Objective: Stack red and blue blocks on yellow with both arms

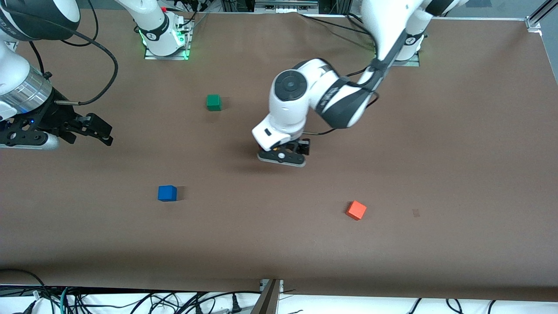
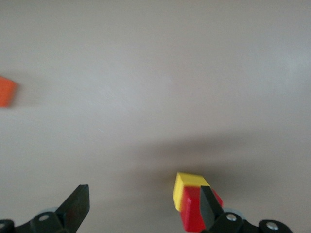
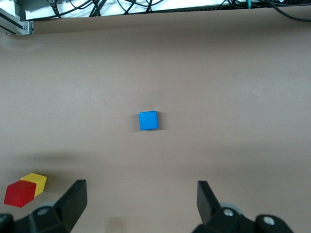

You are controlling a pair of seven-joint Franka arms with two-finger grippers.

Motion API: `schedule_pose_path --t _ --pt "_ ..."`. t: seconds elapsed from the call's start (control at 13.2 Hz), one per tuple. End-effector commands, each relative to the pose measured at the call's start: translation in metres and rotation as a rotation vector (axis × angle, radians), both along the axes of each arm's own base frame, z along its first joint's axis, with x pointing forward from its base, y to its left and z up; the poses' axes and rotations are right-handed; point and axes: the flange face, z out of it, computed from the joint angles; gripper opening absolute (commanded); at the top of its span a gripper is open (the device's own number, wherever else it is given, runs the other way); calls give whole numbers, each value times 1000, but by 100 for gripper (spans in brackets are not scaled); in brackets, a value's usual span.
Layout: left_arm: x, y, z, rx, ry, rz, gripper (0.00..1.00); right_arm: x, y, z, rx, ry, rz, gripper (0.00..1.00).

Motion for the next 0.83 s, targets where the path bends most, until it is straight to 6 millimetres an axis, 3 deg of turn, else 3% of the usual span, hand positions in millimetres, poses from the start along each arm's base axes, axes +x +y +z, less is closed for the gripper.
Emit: schedule_pose_path --t 0.0,0.38,0.53,0.61,0.76 --pt "40 78 56 -25 -28 102 100 1 2 4 4 -5 5 100" --pt "78 209 137 -27 -82 292 100 2 2 3 4 -4 7 100" --pt "69 252 176 -14 -97 347 100 2 1 3 4 -4 5 100" --pt "67 288 188 12 -70 400 100 2 1 3 4 -4 7 100" --pt "44 335 215 61 -7 450 100 2 1 3 4 -4 7 100"
